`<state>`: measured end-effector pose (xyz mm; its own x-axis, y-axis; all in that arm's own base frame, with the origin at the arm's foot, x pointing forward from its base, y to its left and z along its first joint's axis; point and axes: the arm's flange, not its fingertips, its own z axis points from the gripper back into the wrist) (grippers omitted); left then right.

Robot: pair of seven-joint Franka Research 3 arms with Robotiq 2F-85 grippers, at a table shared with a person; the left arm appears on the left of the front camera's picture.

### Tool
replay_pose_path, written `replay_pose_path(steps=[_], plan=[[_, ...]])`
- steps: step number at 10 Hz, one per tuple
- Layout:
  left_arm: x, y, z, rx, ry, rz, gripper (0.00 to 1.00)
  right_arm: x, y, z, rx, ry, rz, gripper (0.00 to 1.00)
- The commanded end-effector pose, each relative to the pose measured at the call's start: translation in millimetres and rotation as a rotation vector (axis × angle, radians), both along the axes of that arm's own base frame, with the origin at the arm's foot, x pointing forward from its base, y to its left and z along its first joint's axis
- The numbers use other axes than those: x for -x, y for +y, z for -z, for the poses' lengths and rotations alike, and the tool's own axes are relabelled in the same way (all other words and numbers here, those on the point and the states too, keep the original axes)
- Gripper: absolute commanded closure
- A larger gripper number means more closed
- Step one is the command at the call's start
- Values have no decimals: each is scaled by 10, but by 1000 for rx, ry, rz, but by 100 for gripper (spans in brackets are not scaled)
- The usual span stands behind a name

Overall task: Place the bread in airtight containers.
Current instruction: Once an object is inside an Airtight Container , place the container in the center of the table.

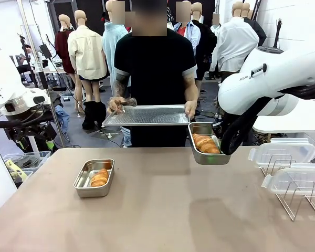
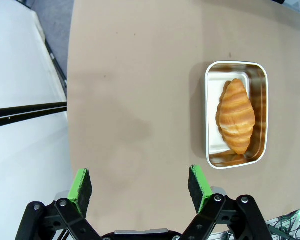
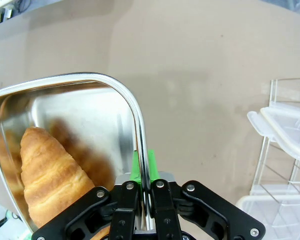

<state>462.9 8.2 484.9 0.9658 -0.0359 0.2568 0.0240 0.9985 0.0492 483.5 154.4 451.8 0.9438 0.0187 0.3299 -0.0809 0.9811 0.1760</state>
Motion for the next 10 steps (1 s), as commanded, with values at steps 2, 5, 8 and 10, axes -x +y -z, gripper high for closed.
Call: replay_pose_path(steps=[2, 5, 8, 10], plan=[[40, 0, -4, -4, -3, -18, 0, 28, -18, -7, 0, -20, -7, 100], [40, 0, -4, -4, -3, -18, 0, 28, -18, -7, 0, -20, -7, 100], [40, 0, -4, -4, -3, -18, 0, 28, -18, -7, 0, -20, -7, 100], [40, 0, -4, -4, -3, -18, 0, 28, -18, -7, 0, -20, -7, 100]])
